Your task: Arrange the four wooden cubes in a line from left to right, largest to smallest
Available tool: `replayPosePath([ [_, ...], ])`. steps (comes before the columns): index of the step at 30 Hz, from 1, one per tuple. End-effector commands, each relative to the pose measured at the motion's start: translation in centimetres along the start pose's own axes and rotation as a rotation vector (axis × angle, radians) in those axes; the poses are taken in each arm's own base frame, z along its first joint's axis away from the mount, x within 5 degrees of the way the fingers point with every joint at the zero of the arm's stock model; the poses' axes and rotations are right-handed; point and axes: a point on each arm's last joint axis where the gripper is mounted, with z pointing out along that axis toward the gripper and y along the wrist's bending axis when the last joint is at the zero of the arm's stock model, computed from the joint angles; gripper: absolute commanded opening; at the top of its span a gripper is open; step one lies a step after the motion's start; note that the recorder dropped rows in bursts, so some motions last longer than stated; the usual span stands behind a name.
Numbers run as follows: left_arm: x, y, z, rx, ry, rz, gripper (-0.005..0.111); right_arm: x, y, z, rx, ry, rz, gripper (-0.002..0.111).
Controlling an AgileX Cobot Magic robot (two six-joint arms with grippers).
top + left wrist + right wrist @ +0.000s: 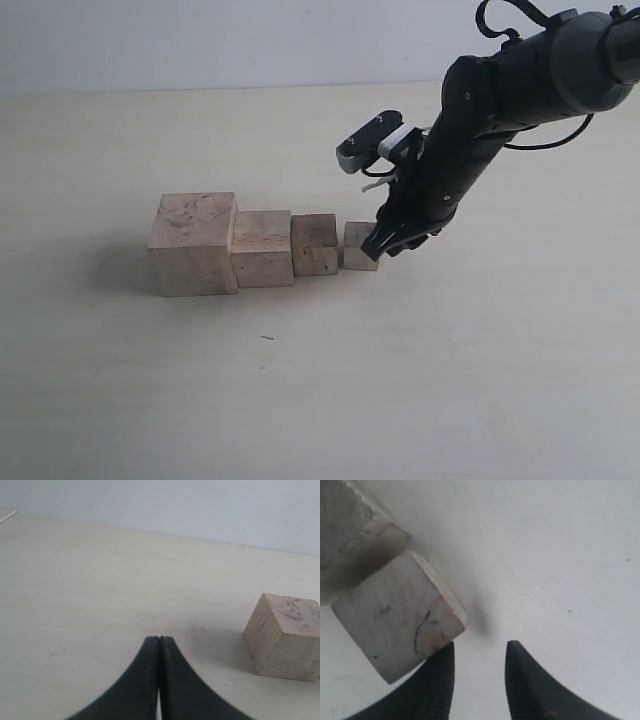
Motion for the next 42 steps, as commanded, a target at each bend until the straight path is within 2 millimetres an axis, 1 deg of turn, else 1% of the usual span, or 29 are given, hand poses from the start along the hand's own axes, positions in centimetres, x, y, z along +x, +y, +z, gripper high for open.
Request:
replayPosePath([
  [1, 0.0, 0.0, 0.0, 0.003, -0.006, -0.001, 0.000, -0.3, -0.2, 0.0, 0.012, -0.036, 0.011, 0.033],
  [7, 0.0, 0.0, 0.0, 0.003, -0.006, -0.001, 0.000, -0.4, -0.3, 0.0, 0.017, -0.048, 0.014, 0.033],
  [11, 0.0, 0.0, 0.0, 0.003, -0.006, -0.001, 0.000, -0.5, -0.1, 0.0, -0.007, -0.061, 0.047, 0.033],
  [16, 0.0, 0.0, 0.0, 0.003, -0.006, -0.001, 0.000, -0.6, 0.2, 0.0, -0.036, -0.075, 0.017, 0.033],
  [25, 0.0, 0.0, 0.0, 0.003, -0.006, -0.001, 0.000, -0.6, 0.2, 0.0, -0.036, -0.075, 0.017, 0.033],
  [30, 0.0, 0.0, 0.0, 0.003, -0.006, -0.001, 0.000, -0.5, 0.1, -0.4, -0.018, -0.060, -0.021, 0.033],
  [33, 0.0, 0.0, 0.0, 0.003, -0.006, -0.001, 0.000, -0.7, 0.1, -1.6, -0.011, -0.074, -0.032, 0.033],
  [36, 0.0, 0.0, 0.0, 0.003, -0.006, -0.001, 0.000, -0.6, 0.2, -3.4, 0.003, -0.071, -0.067, 0.033],
  [39, 0.0, 0.0, 0.0, 0.003, -0.006, -0.001, 0.000, -0.7, 0.2, -5.5, 0.030, -0.083, -0.060, 0.032],
  [41, 0.0, 0.0, 0.0, 0.003, -0.006, -0.001, 0.000, -0.8, 0.2, -7.1, 0.050, -0.110, -0.018, 0.026],
  [42, 0.0, 0.0, 0.0, 0.003, -0.006, -0.001, 0.000, -0.8, 0.3, -8.0, 0.055, -0.130, 0.002, 0.019],
])
